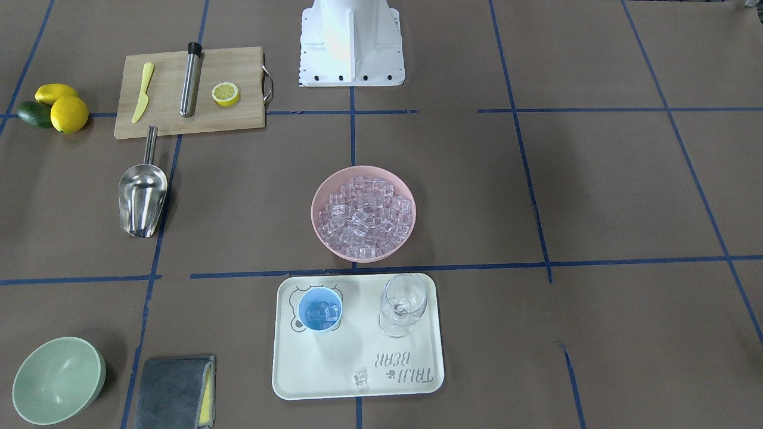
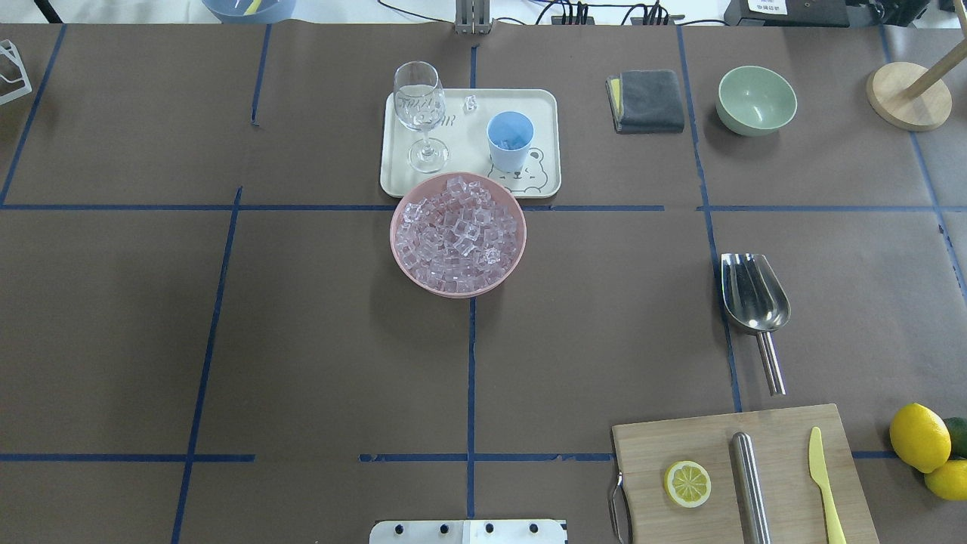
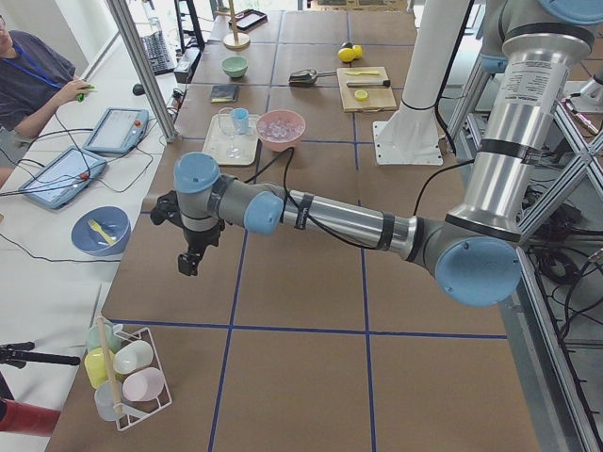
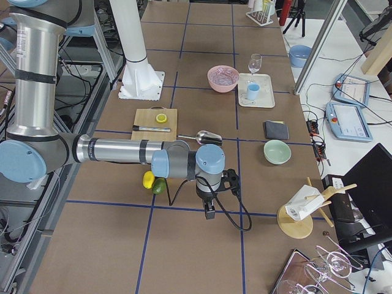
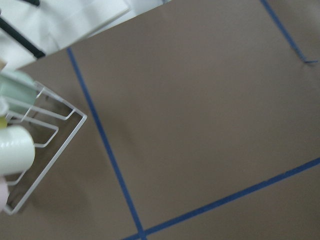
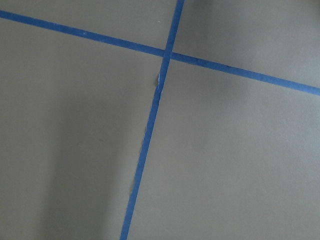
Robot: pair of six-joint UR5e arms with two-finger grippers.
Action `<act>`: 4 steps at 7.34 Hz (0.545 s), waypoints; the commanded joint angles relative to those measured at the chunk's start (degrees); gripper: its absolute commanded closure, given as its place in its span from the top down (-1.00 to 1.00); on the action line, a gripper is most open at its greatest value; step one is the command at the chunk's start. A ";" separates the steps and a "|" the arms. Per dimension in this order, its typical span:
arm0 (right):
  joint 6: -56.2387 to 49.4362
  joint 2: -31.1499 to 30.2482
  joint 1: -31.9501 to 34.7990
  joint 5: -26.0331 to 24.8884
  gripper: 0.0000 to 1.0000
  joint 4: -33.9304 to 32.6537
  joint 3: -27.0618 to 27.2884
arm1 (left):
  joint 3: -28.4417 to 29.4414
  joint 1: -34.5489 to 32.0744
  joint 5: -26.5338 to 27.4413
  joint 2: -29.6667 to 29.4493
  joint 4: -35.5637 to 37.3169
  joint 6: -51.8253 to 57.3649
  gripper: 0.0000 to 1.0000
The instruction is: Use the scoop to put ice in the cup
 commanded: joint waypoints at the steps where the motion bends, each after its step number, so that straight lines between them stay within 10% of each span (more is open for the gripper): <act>1: -0.35 -0.19 0.00 0.17 1.00 0.00 -0.09 | -0.20 -2.24 -0.37 4.33 1.93 -3.98 1.00; 4: 0.10 0.60 0.00 0.97 1.00 0.00 -1.32 | -0.54 -3.13 0.33 9.70 1.84 -3.56 1.00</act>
